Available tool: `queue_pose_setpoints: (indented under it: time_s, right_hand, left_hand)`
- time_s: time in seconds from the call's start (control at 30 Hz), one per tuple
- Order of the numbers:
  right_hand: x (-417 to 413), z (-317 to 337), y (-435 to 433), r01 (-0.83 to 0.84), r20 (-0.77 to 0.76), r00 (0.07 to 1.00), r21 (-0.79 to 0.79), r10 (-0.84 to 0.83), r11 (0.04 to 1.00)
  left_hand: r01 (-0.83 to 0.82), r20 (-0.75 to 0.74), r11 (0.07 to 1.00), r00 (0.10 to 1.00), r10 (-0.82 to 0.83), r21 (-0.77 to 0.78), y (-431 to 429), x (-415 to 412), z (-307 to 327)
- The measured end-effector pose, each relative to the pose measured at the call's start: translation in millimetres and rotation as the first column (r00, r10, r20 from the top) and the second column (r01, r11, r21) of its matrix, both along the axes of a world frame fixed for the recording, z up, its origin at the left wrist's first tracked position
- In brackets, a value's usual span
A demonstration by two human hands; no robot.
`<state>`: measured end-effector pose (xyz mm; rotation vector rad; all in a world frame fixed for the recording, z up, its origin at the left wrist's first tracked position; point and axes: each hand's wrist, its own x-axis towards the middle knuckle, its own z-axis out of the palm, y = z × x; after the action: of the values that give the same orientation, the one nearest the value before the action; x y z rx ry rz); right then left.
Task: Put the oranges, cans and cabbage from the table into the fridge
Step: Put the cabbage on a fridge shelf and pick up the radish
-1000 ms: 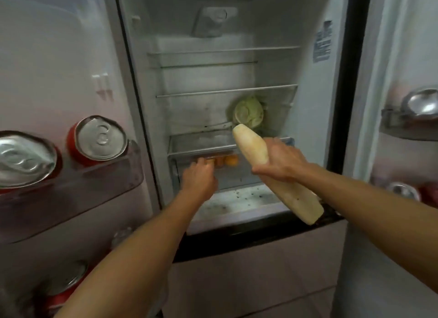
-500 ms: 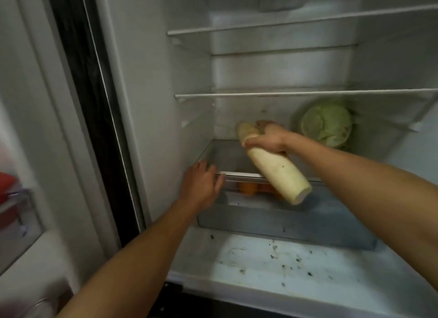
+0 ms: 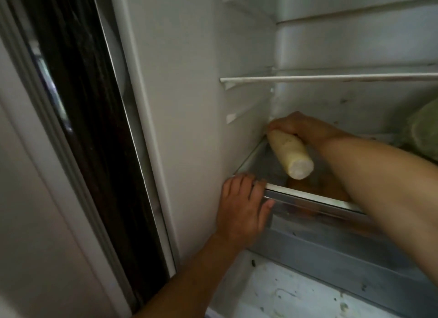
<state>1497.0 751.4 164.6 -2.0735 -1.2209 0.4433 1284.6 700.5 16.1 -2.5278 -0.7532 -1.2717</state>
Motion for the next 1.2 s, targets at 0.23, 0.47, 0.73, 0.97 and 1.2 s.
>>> queue_pose_setpoints:
  time_s: [0.23,0.47,0.73,0.97,1.2]
  right_hand:
    - [-1.4,-2.5,23.4,0.078,-0.105,0.992,0.035,-0.074,0.996]
    - [9.3,-11.8,0.2,0.095,-0.128,0.989,0.138,-0.077,0.986]
    - [-0.3,-29.8,-80.9,0.211,0.141,0.962,0.167,-0.235,0.963]
    - [-38.2,-57.1,-185.7,0.256,0.524,0.793,0.177,-0.311,0.95]
    - [-124.7,-80.9,-283.7,0.274,0.684,0.67,0.134,-0.289,0.952]
  left_hand:
    - [-0.029,0.069,0.995,0.997,0.023,0.094,14.5,4.9,-7.7]
    - [-0.061,0.014,0.996,0.998,0.06,0.058,10.0,3.7,-4.2]
    - [-0.168,-0.163,0.986,0.973,0.165,-0.003,1.0,-4.1,4.5]
    - [-0.094,-0.319,0.994,0.945,0.07,-0.06,-34.5,-31.1,22.1]
    - [0.002,-0.403,0.994,0.914,-0.044,-0.105,-124.6,-113.8,27.3]
